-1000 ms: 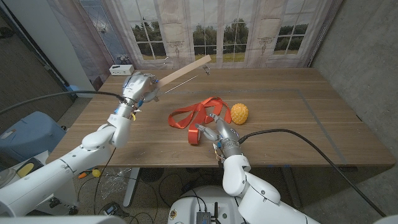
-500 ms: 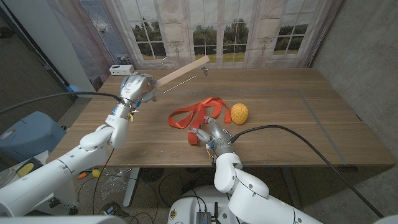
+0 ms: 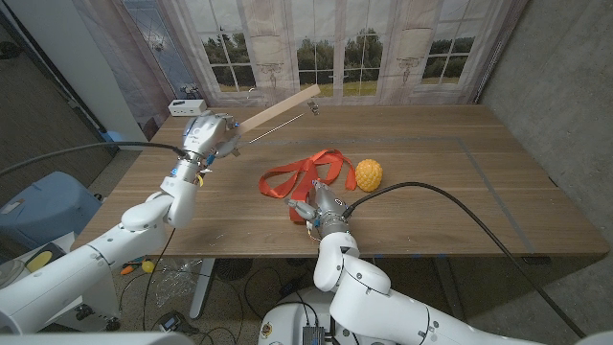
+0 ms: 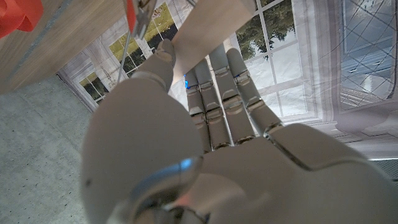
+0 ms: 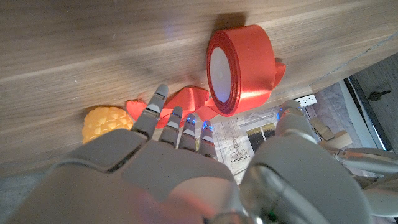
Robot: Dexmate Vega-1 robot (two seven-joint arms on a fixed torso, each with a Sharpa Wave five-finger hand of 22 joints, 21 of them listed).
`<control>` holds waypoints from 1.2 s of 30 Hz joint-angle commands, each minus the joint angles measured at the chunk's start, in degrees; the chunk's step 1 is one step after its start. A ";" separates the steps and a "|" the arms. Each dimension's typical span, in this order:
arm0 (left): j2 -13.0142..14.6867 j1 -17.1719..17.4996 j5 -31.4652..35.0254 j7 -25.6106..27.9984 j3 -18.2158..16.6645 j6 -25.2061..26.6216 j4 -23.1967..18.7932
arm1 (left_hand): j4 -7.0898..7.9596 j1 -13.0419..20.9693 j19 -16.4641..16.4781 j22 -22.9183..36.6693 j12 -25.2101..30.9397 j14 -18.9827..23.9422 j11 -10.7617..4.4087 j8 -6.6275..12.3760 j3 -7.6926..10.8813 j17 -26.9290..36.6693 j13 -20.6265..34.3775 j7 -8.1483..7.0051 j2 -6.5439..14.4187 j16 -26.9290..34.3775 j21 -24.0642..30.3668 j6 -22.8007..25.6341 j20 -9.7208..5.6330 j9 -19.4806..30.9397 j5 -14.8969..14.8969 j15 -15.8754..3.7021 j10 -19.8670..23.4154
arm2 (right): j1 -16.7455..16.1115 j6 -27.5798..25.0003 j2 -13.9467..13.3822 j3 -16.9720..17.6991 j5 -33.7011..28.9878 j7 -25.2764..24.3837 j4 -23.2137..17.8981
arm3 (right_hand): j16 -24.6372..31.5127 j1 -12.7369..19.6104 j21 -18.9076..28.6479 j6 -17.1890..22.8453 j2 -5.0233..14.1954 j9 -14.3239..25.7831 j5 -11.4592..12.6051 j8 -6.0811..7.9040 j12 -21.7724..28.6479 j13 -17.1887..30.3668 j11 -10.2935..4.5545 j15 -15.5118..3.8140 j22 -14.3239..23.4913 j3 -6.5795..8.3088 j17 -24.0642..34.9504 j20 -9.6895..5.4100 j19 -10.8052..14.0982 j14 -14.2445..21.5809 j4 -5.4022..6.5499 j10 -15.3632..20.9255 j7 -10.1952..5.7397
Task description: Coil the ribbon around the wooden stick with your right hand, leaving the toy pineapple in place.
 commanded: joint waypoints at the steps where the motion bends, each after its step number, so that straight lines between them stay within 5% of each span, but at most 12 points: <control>1: -0.01 -0.29 -0.50 0.08 -0.07 -0.36 0.65 | -0.01 6.85 -0.16 0.17 -0.15 10.16 -4.06 0.38 0.56 0.32 0.21 -3.49 7.08 -0.24 0.51 3.85 -2.43 5.24 0.79 -13.59 3.99 | 4.90 -6.31 2.84 -3.01 3.87 -2.23 3.83 | 0.47 0.66 0.24 -0.49 -0.31 0.21 0.60 0.03 0.17 0.14 -0.88 -0.86 0.12 -0.21 0.12 0.47 0.16 0.13 -0.09 0.05 -0.06; 13: -0.21 -1.20 -0.70 -0.27 0.42 -0.99 1.56 | -0.03 6.83 -0.34 0.12 -0.38 10.47 -3.98 0.44 0.62 0.96 0.15 -3.34 7.00 -0.69 0.84 3.99 -2.42 5.25 0.76 -13.58 4.17 | 8.16 -10.54 5.06 -4.99 4.72 -2.91 8.15 | 1.43 3.94 1.09 0.05 -0.31 0.26 1.68 0.82 0.56 0.26 -1.77 -3.14 0.23 0.30 0.25 -0.72 2.90 2.64 -0.64 0.15 -0.28; 16: -0.27 -1.45 -0.51 -0.35 0.60 -0.97 1.63 | -0.04 6.83 -0.39 0.11 -0.44 10.50 -3.97 0.42 0.64 1.12 0.17 -3.41 6.98 -0.84 0.93 3.99 -2.41 5.24 0.76 -13.59 4.15 | 6.37 -10.54 6.17 -3.97 -2.93 3.40 9.04 | 2.96 6.51 2.50 0.00 -0.10 0.28 2.47 0.98 0.71 0.34 -2.17 -4.52 0.48 0.44 0.83 -0.86 7.05 6.26 -0.49 0.18 -0.36; 20: -0.32 -1.66 -0.40 -0.58 0.74 -0.84 1.60 | -0.02 6.80 -0.46 0.10 -0.41 10.56 -4.01 0.41 0.66 1.14 0.31 -3.53 7.00 -1.09 1.01 3.96 -2.41 5.23 0.75 -13.58 4.23 | 1.22 -10.54 10.59 -0.80 -25.24 21.60 12.31 | 5.56 7.93 4.14 0.23 0.07 0.28 3.03 1.17 1.19 0.41 -2.76 -6.34 0.86 -0.06 2.03 -1.71 11.50 11.58 0.07 1.32 -0.75; 23: -0.46 -1.84 -0.30 -0.62 0.88 -0.75 1.66 | -0.03 6.80 -0.51 0.09 -0.51 10.68 -3.98 0.45 0.68 1.27 0.24 -3.54 6.98 -1.19 1.08 4.04 -2.42 5.24 0.75 -13.58 4.21 | -1.34 -10.54 13.19 1.13 -35.58 29.35 14.33 | 9.08 8.95 6.01 2.94 0.41 0.27 3.45 2.08 2.78 0.61 -3.20 -7.74 1.35 -0.94 4.06 -3.28 15.82 17.73 0.59 6.08 -2.04; 27: -0.65 -2.17 -0.12 -0.70 1.19 -0.84 1.78 | -0.02 6.78 -0.58 0.08 -0.55 10.78 -4.02 0.47 0.69 1.43 0.32 -3.58 6.98 -1.30 1.14 3.93 -2.45 5.36 0.75 -13.57 4.17 | -2.28 -10.54 13.78 1.57 -38.66 30.10 14.81 | 14.78 12.09 7.90 11.49 1.54 0.25 4.07 4.36 5.41 1.46 -3.43 -10.39 2.09 -1.92 8.61 -4.86 18.57 24.92 0.51 13.93 -2.63; 31: -0.76 -2.26 0.06 -0.86 1.36 -0.61 1.55 | 0.01 6.73 -0.67 0.08 -0.62 10.82 -4.15 0.49 0.70 1.47 0.36 -3.64 6.98 -1.54 1.22 3.95 -2.48 5.37 0.74 -13.57 4.12 | -2.36 -9.34 11.75 1.02 -34.45 23.71 13.20 | 22.66 18.38 11.88 19.35 3.96 0.19 4.65 5.44 8.34 2.87 -4.45 -12.30 3.84 -2.04 15.44 -7.67 23.00 32.01 -0.20 21.39 -3.51; 33: -0.76 -2.17 0.22 -0.76 1.35 -0.40 1.36 | 0.02 6.71 -0.68 0.07 -0.62 10.82 -4.21 0.48 0.71 1.50 0.40 -3.64 6.99 -1.63 1.26 3.95 -2.46 5.35 0.74 -13.56 4.15 | -3.00 -7.92 10.99 1.27 -32.44 19.73 12.64 | 29.11 23.32 15.74 26.91 6.60 0.19 4.17 6.61 11.34 4.03 -4.97 -13.47 5.66 -1.64 20.92 -9.44 26.30 38.01 -0.18 28.34 -3.58; 36: -0.71 -1.95 0.33 -0.86 1.26 0.08 0.93 | 0.02 6.69 -0.79 0.06 -0.68 10.93 -4.21 0.46 0.72 1.64 0.48 -3.61 6.98 -1.78 1.31 3.89 -2.51 5.37 0.74 -13.56 4.05 | -3.10 -6.59 9.59 1.27 -29.42 15.96 11.65 | 31.99 26.79 18.83 34.04 8.56 0.18 3.37 7.79 14.72 5.10 -4.60 -14.63 7.00 -0.76 23.77 -10.40 28.61 41.90 -0.36 35.55 -2.10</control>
